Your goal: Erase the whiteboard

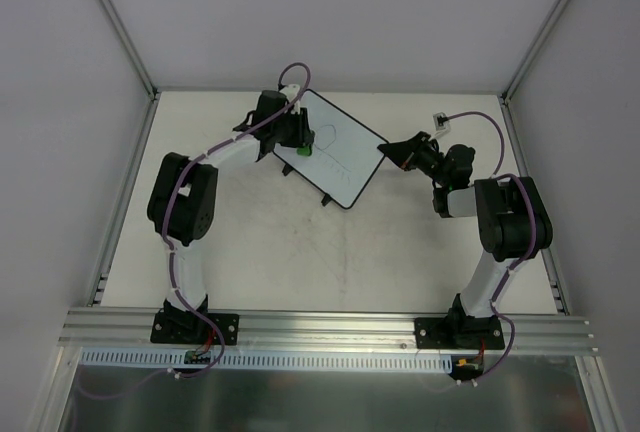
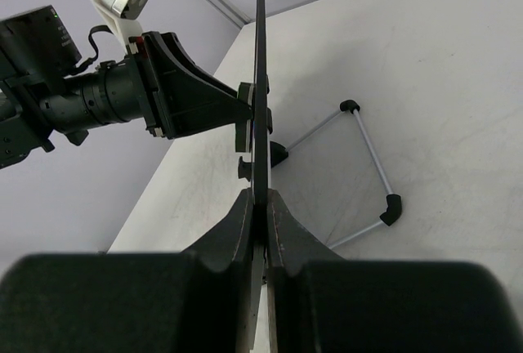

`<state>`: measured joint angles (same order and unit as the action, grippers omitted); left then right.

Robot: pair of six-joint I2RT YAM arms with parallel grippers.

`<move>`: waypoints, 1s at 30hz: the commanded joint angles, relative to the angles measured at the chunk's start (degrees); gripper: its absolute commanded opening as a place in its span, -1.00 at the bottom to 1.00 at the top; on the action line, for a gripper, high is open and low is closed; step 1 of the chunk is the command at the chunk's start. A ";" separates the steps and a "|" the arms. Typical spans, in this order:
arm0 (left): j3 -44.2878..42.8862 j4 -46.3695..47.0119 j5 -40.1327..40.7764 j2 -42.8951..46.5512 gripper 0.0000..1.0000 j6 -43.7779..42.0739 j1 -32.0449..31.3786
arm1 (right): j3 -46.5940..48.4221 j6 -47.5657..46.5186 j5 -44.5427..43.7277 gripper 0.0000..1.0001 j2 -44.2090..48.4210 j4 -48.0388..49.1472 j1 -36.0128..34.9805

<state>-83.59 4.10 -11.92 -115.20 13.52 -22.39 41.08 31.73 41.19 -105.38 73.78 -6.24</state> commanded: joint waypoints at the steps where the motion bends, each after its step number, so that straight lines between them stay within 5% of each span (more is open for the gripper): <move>1: 4.57 -0.85 -2.58 -0.03 -1.00 0.81 -0.02 | -0.30 -2.63 3.90 -0.99 2.38 14.02 -1.14; 14: 19.25 6.36 -3.99 5.42 -1.00 3.62 -0.11 | -0.30 -2.72 3.99 -0.99 2.46 14.02 -1.23; 30: 14.79 1.89 -1.26 10.18 -1.00 1.86 0.59 | -0.56 -2.72 3.99 -0.99 2.90 14.02 -1.14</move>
<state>-65.45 7.97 -13.56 -107.50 16.36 -22.39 41.01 31.27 41.65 -105.16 74.13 -6.37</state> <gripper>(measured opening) 0.335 0.074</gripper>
